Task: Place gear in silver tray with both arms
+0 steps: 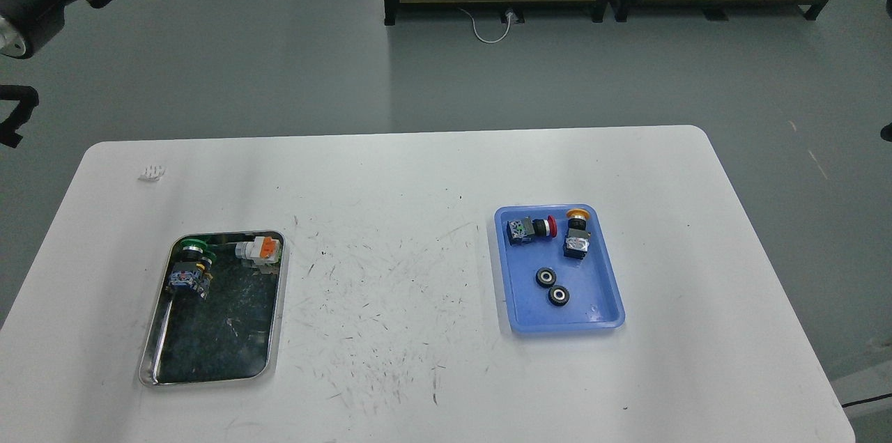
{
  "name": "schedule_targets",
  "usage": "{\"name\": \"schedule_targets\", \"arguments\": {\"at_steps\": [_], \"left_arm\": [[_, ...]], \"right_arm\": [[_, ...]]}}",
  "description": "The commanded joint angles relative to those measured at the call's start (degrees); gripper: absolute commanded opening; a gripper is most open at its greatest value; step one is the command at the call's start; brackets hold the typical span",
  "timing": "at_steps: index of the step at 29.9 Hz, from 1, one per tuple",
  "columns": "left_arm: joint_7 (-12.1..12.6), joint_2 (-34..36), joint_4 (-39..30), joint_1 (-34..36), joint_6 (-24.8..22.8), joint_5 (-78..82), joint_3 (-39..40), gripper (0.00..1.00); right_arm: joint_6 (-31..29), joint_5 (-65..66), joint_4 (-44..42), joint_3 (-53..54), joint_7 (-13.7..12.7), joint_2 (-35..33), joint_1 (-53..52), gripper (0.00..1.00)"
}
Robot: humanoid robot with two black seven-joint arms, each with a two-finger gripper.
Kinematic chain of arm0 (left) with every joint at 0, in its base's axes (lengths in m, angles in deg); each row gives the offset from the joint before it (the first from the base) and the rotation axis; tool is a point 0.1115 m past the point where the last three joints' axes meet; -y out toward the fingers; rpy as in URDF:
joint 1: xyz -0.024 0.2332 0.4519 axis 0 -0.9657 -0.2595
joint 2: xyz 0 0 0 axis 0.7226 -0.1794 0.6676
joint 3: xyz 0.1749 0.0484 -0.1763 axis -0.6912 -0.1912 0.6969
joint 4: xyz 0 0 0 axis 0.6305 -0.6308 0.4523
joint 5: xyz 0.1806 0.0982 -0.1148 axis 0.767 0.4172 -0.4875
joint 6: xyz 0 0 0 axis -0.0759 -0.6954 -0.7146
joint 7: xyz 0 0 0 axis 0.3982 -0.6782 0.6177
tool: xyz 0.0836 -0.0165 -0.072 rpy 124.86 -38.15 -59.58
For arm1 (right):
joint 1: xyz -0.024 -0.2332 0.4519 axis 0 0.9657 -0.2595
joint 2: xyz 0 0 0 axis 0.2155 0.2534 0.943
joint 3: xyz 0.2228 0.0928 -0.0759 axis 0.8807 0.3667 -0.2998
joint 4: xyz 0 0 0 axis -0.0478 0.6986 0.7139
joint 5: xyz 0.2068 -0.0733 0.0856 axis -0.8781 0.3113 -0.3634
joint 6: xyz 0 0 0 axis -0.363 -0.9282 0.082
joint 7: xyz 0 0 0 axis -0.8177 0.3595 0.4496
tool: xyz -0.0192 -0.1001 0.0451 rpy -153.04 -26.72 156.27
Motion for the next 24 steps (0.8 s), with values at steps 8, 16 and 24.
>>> {"name": "schedule_targets", "arguments": {"at_steps": [8,16,24], "left_arm": [[-0.6,-0.1,0.2,0.0,1.6,0.7,0.0,0.99],[0.3,0.1,0.7,0.3,1.8,0.1,1.4,0.99],[-0.4,2.4,1.6,-0.2,1.3,0.0,2.6,0.99]], "right_arm": [[2.2,0.6,1.0,0.6,-11.3,1.2,-0.3,1.0],[-5.2,6.3,1.7,-0.5,-11.5,1.8,0.4,1.0],[-13.4,8.6,7.8,-8.5,-11.8,1.3,0.5,1.0]]}}
